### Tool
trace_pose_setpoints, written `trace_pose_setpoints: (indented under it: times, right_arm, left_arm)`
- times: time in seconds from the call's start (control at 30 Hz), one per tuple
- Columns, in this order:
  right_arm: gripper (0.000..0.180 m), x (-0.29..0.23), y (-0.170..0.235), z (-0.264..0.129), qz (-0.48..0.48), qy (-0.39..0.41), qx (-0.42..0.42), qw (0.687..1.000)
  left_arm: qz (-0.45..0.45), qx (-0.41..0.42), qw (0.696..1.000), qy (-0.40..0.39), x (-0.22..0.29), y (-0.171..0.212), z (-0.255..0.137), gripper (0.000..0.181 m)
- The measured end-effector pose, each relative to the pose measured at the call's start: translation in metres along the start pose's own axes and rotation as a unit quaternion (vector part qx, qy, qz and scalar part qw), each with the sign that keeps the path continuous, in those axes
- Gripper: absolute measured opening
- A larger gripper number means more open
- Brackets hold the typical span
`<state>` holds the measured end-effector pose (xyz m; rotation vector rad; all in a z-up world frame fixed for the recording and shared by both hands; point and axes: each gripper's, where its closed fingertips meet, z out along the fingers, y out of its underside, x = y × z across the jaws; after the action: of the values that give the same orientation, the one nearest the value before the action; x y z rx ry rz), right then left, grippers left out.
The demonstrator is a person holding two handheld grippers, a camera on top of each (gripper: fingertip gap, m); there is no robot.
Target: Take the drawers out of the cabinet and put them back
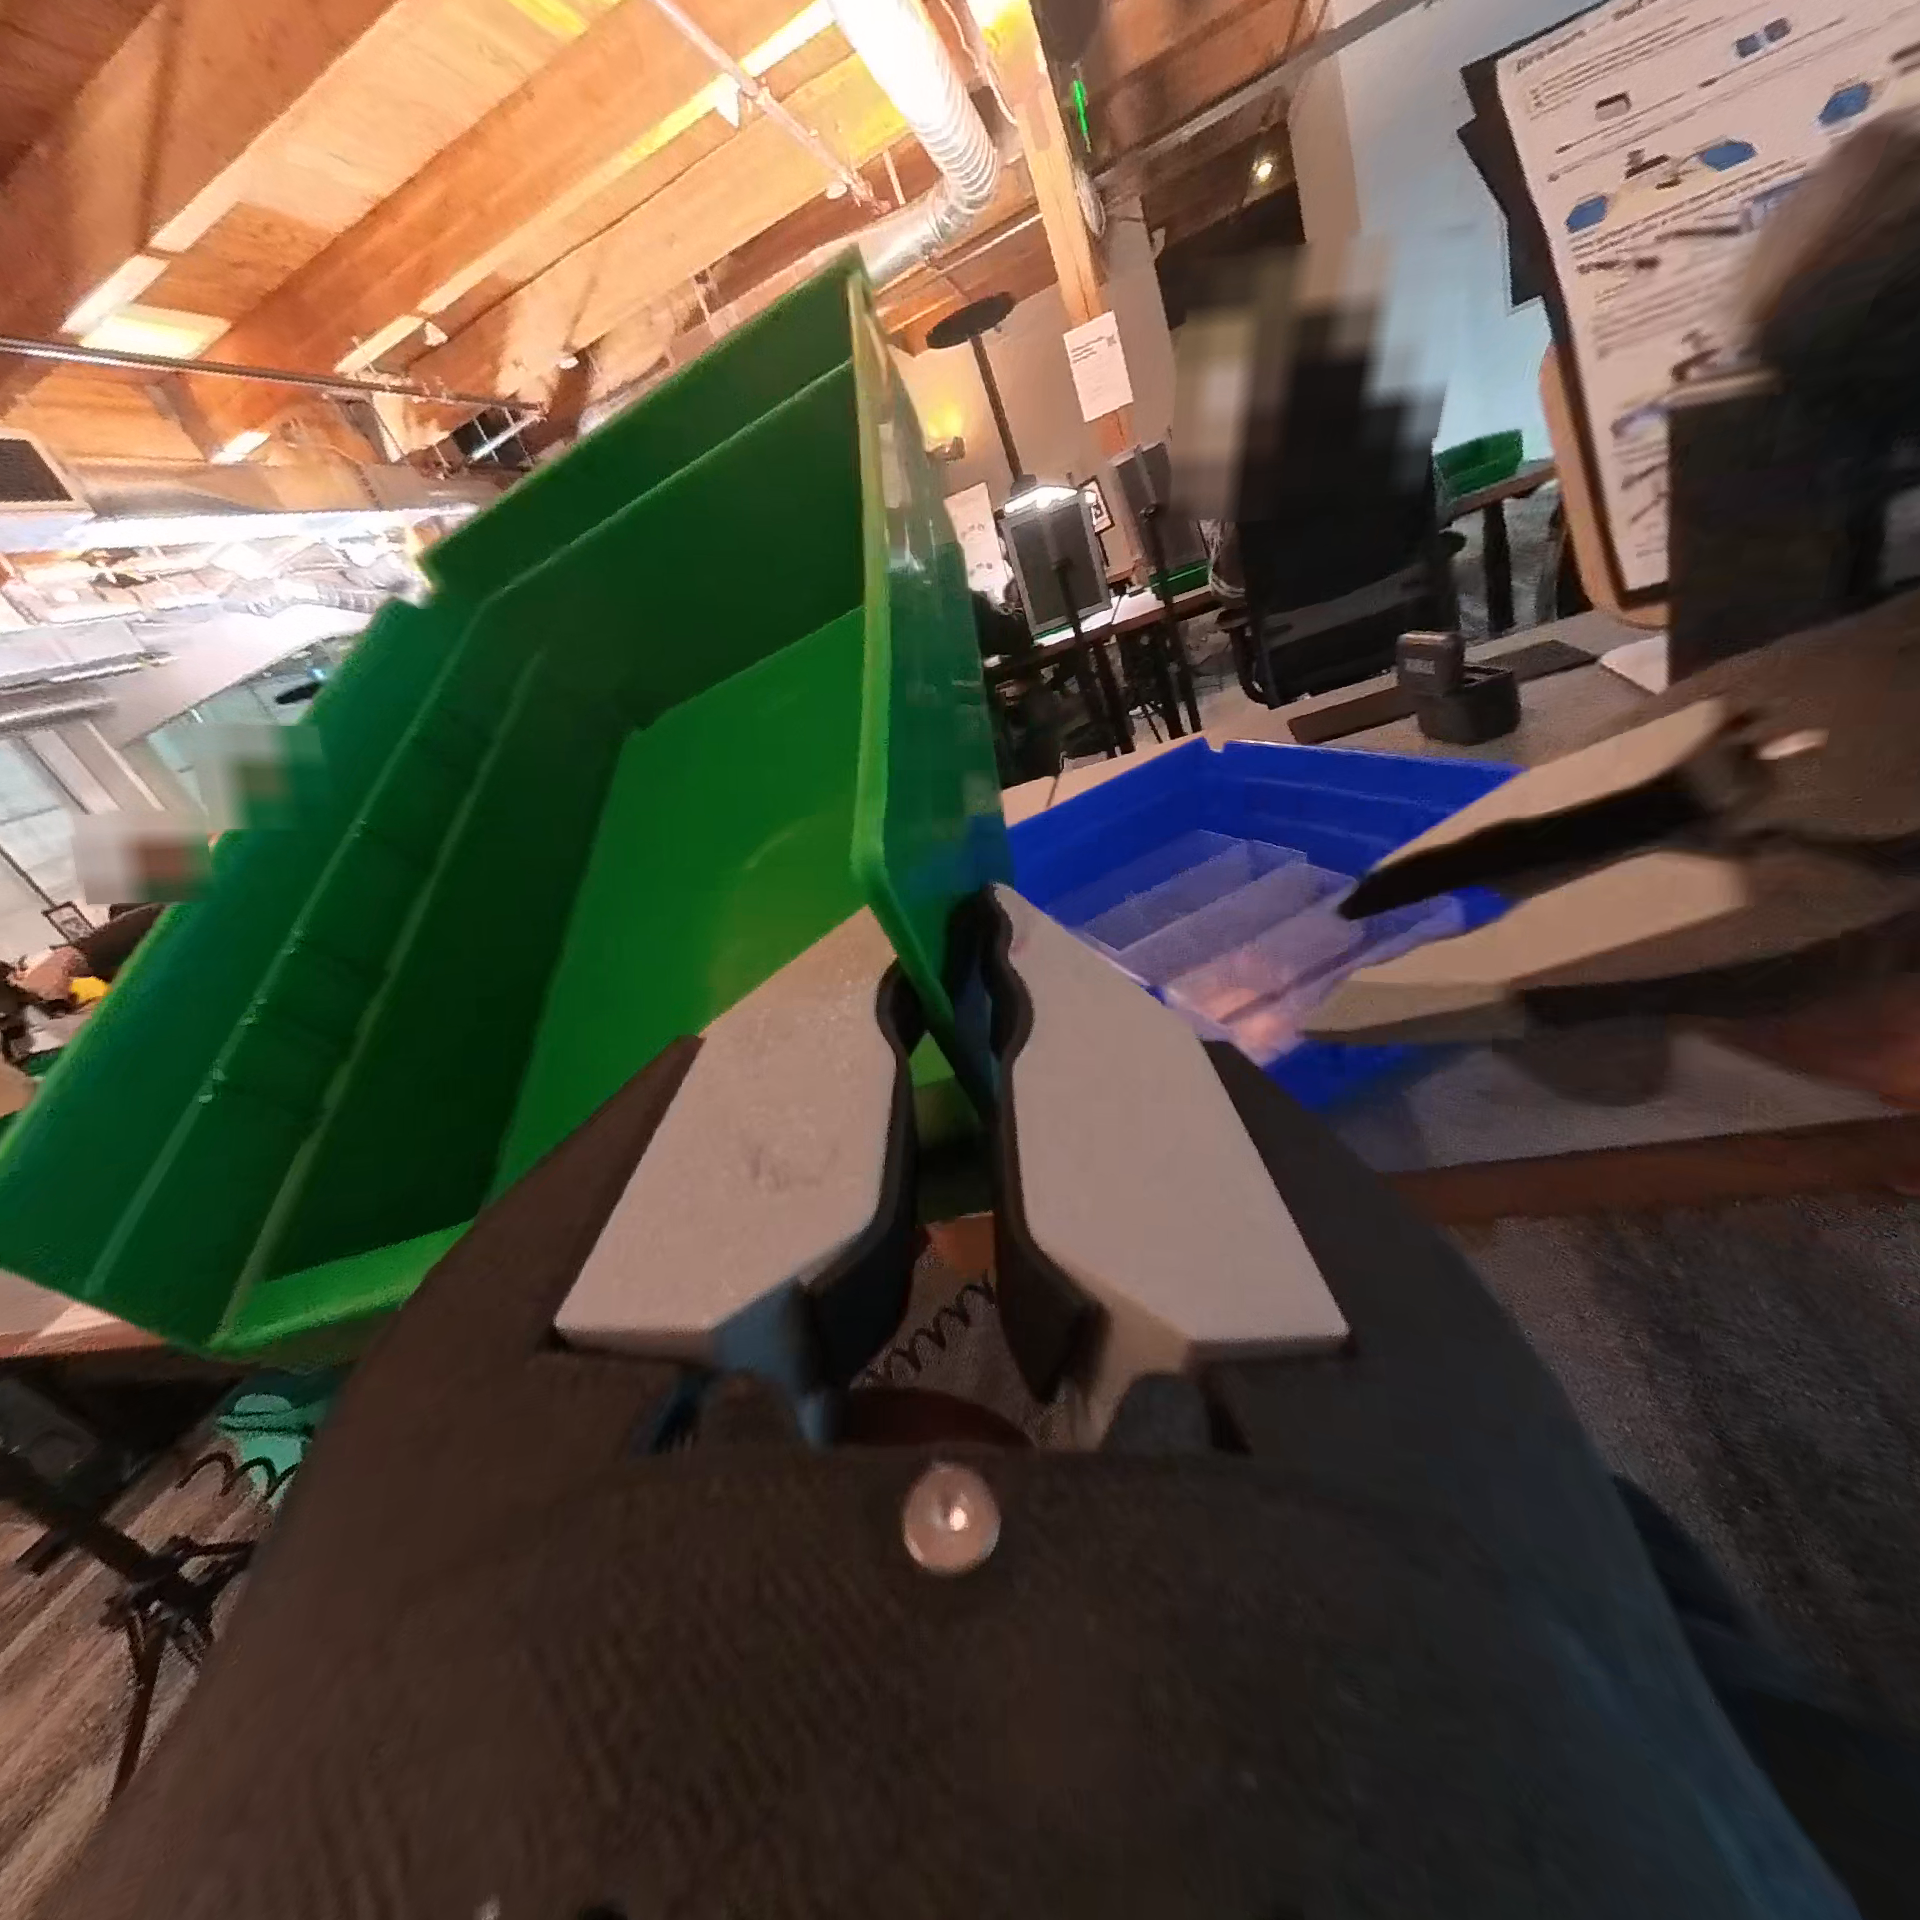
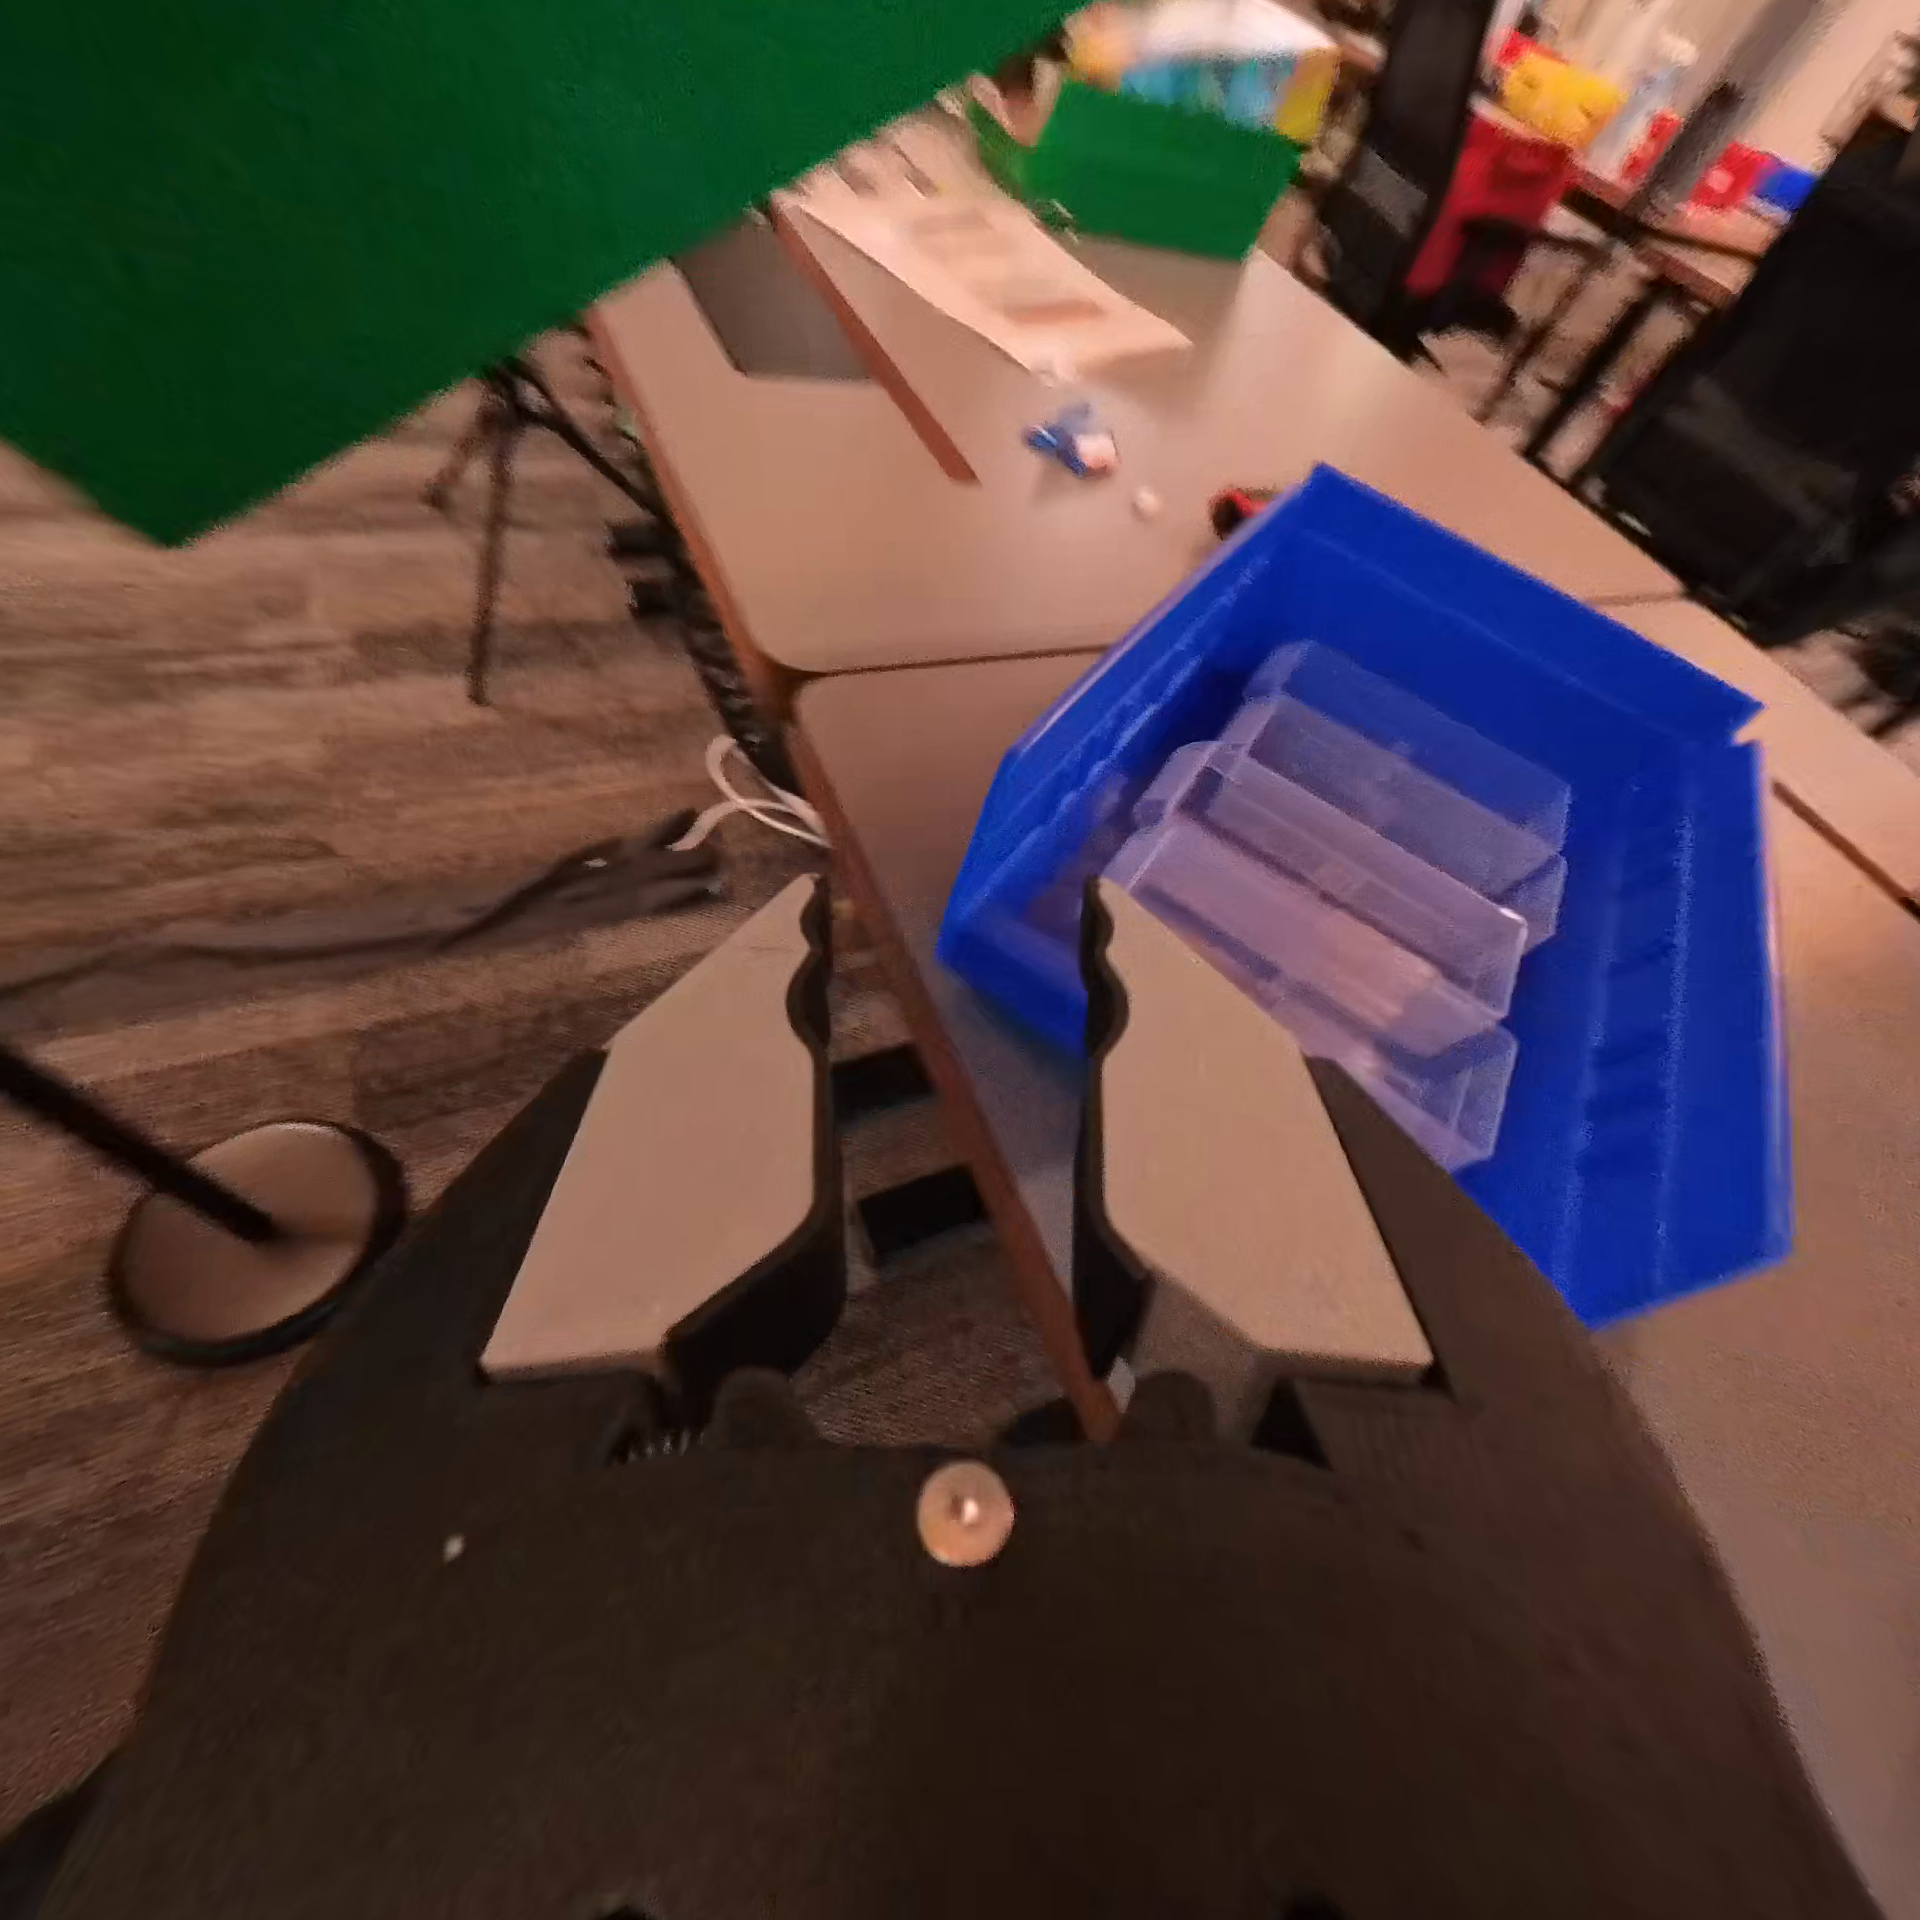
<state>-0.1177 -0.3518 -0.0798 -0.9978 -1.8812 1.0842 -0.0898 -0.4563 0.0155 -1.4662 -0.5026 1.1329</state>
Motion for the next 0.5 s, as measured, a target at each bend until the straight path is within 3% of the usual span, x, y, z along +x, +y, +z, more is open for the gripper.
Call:
trace_pose_setpoints:
  times: [0.13,0.27,0.33,0.5]
  right_arm:
    - [0.046,-0.001,0.037,-0.09,0.01,-0.057,0.012,0.998]
    - [0.042,0.054,0.082,-0.202,0.016,0.0,-0.009,1.0]
    - [0.031,0.082,0.102,-0.26,0.017,0.022,-0.036,0.999]
    - [0.039,0.154,0.163,-0.424,0.017,0.175,-0.16,0.971]
  left_arm:
    - [0.003,0.02,0.999,0.042,0.025,-0.028,-0.015,0.004]
    - [-0.004,0.101,0.982,0.159,0.106,-0.092,-0.047,0.004]
    - [-0.011,0.14,0.961,0.239,0.165,-0.122,-0.068,0.004]
    - [-0.014,0.197,0.89,0.411,0.309,-0.182,-0.113,0.006]
